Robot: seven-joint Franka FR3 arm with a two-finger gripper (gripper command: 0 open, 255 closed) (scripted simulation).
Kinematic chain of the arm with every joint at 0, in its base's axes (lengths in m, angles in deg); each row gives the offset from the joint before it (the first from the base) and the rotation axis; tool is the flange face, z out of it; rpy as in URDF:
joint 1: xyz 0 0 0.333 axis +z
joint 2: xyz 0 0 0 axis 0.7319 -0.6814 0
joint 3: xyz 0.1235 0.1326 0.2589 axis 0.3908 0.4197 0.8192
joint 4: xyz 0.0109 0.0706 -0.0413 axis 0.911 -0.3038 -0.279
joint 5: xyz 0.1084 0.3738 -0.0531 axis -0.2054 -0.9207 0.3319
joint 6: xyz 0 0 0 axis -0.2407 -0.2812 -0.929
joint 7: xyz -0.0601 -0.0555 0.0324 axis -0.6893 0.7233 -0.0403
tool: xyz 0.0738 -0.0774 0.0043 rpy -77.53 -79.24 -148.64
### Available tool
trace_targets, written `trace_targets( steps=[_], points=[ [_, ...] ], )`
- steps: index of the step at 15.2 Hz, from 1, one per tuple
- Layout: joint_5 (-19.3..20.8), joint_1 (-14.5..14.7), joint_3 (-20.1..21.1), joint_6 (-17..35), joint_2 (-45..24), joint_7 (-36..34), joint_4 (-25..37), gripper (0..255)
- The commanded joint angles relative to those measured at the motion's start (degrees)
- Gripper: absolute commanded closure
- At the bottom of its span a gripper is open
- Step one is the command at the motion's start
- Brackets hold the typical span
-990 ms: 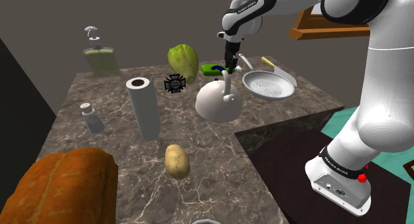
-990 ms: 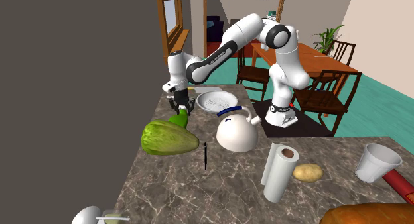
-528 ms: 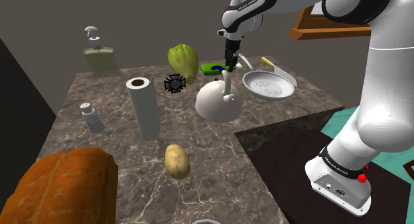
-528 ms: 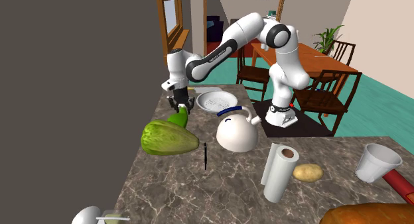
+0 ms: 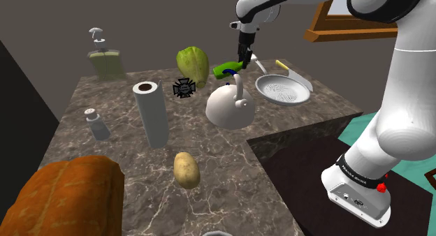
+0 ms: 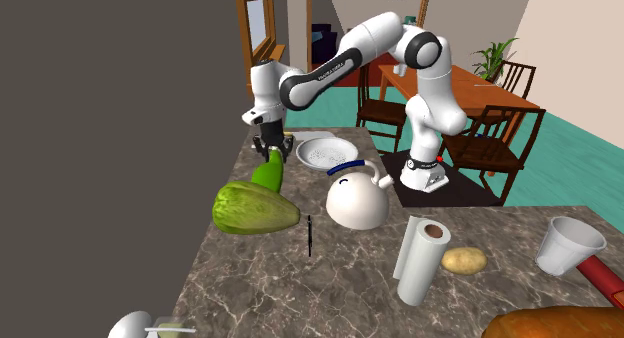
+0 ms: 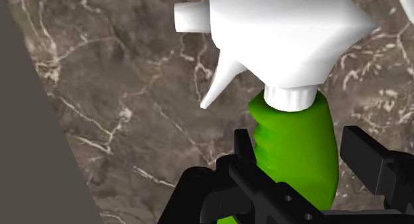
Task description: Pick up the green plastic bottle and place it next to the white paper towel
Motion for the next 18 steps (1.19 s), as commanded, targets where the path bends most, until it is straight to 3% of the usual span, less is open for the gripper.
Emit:
trace_targets(
  steps=[1,18],
  points=[
    [0.19,0.01,-0.08,-1.35,0.44,-0.15,0.91,255],
    [1.27,-0.16,-0.54,-13.40,2.86,-1.22,10.69,255]
  ],
)
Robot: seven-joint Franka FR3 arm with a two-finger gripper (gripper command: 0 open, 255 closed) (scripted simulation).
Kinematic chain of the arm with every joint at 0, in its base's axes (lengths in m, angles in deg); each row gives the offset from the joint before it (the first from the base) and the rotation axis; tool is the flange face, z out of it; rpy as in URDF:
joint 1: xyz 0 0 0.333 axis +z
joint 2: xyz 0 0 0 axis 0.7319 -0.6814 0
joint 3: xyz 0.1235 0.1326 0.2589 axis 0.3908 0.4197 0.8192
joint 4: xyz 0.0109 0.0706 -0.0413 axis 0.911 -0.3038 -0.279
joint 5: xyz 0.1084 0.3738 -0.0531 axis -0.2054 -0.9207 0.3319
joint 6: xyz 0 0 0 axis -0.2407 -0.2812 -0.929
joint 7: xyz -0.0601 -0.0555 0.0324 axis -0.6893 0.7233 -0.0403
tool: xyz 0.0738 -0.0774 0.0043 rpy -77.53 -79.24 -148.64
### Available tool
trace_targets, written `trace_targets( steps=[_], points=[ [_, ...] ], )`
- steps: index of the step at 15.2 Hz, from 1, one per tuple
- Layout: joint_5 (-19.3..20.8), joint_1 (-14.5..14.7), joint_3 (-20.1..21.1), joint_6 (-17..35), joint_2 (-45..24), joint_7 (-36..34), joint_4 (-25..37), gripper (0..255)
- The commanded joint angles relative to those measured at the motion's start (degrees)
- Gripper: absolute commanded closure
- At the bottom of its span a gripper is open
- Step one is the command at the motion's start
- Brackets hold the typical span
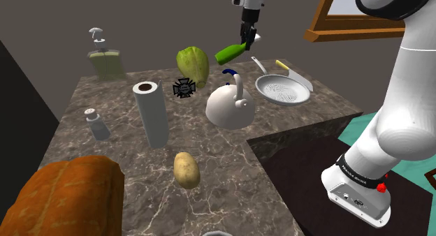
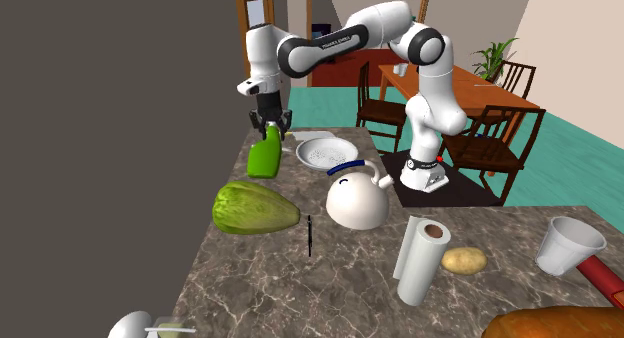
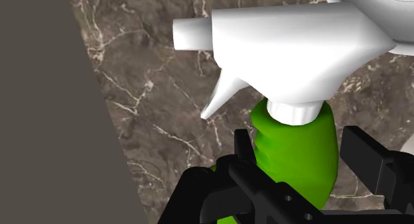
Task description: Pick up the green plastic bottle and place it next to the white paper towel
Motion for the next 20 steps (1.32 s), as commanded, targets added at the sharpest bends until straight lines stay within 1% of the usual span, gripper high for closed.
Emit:
trace_targets(
  steps=[1,11,20],
  points=[
    [0.07,-0.06,-0.05,-1.50,0.14,-0.09,1.36,255],
    [0.00,-0.63,-0.19,-9.49,-0.48,-0.42,9.98,255],
    [-0.66,-1.68,-0.27,-17.68,-2.80,-0.58,20.45,255]
  ],
)
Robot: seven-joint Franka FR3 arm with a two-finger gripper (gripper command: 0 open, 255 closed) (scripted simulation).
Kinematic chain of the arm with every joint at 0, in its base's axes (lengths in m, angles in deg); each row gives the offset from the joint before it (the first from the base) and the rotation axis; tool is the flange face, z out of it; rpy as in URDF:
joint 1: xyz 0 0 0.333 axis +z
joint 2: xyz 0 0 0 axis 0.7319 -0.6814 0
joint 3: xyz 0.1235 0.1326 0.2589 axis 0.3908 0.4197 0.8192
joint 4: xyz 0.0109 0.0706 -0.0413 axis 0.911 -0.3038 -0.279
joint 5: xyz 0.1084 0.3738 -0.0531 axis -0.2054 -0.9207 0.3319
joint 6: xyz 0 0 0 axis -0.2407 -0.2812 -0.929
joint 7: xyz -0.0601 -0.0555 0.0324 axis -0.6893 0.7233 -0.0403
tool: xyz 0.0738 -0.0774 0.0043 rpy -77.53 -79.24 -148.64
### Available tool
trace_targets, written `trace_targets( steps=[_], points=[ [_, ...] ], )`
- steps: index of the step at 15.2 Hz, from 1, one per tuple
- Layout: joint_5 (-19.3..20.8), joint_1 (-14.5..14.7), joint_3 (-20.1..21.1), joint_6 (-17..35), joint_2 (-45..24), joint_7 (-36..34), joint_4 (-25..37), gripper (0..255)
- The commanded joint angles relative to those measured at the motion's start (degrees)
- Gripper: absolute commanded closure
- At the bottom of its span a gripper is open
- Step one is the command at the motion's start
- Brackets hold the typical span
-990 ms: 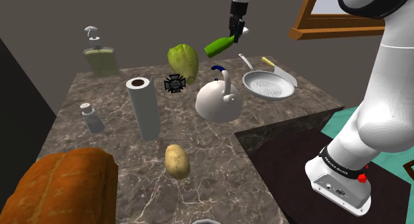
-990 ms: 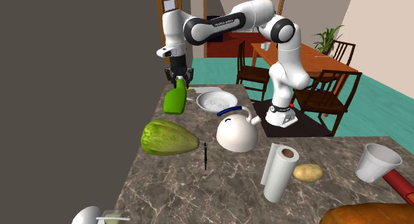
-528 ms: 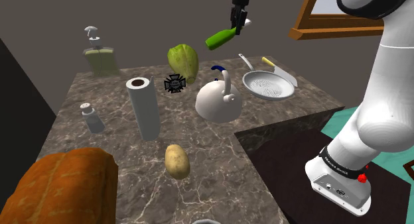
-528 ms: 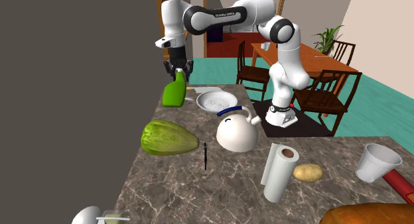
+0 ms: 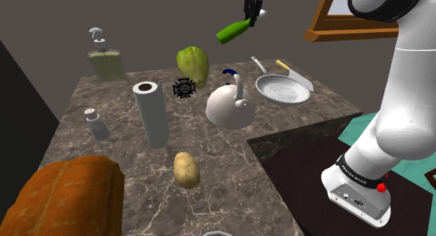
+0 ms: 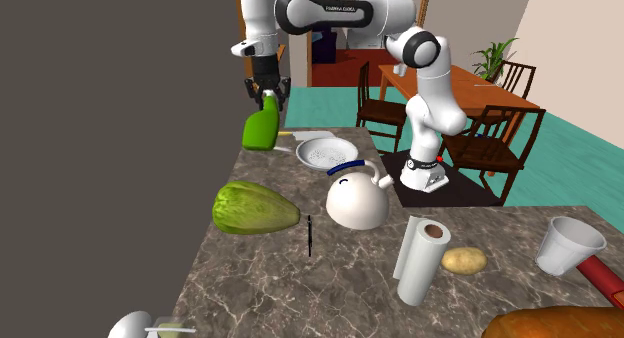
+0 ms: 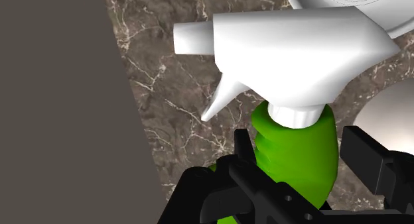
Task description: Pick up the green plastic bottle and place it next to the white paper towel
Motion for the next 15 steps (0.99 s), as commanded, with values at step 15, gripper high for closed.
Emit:
trace_targets(
  steps=[15],
  points=[
    [1.80,9.40,3.71,-1.98,4.29,-12.77,-1.46,255]
  ],
)
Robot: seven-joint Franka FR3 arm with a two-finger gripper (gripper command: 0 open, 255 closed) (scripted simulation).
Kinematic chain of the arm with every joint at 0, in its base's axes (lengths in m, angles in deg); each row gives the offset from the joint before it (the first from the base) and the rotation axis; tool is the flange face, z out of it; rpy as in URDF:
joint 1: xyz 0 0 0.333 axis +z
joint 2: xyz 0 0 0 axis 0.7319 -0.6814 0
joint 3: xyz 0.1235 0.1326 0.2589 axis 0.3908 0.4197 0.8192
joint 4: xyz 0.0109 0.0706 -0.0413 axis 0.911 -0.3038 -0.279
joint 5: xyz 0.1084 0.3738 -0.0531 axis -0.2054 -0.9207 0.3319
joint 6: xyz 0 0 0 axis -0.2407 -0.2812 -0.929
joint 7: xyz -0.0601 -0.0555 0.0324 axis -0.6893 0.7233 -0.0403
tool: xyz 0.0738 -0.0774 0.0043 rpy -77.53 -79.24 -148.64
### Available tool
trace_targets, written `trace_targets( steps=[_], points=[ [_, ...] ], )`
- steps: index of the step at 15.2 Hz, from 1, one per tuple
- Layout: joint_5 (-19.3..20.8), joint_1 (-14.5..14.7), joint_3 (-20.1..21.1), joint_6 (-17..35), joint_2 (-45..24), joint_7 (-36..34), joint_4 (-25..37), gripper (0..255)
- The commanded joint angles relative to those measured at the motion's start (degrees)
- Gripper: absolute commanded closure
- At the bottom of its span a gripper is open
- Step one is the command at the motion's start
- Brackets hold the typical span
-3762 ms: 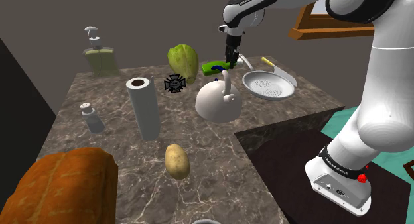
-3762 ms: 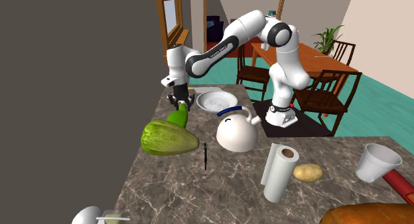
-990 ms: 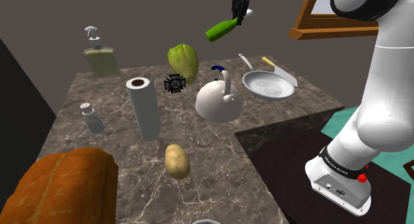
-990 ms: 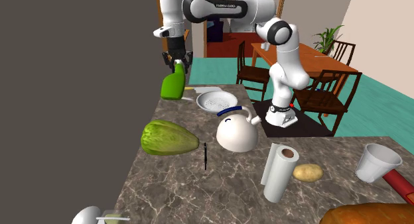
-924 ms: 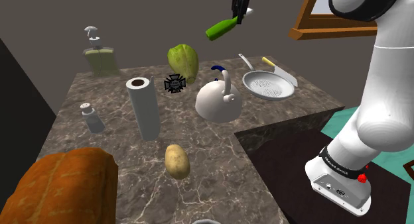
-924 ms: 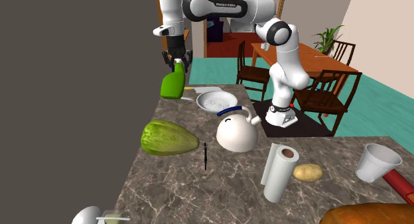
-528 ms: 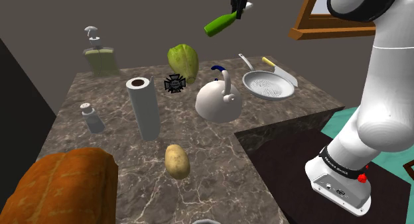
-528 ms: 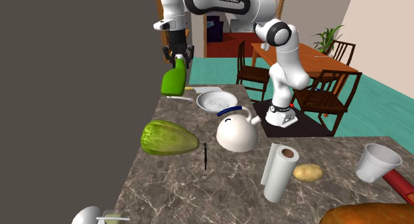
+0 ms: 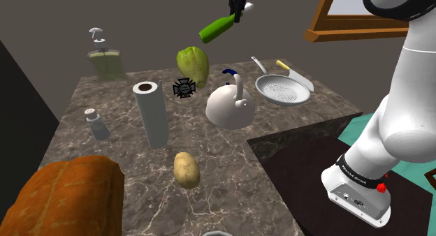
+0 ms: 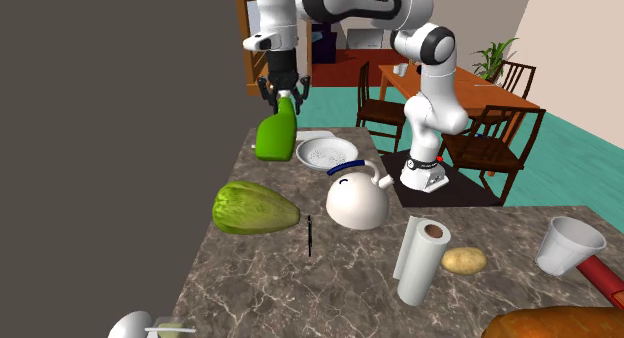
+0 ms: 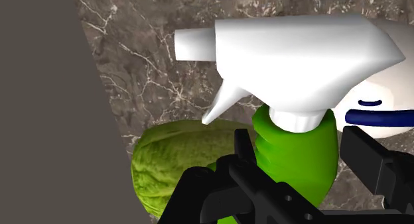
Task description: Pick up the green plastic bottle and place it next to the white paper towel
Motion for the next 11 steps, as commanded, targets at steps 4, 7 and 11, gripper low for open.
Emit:
trace_targets(
  steps=[4,7,11],
  points=[
    [0.72,4.49,2.14,1.12,1.26,-6.39,-1.97,255],
    [0.94,7.00,3.46,1.16,0.97,-10.18,-1.50,255],
    [1.13,10.23,5.19,0.77,-0.41,-15.15,0.54,255]
  ],
)
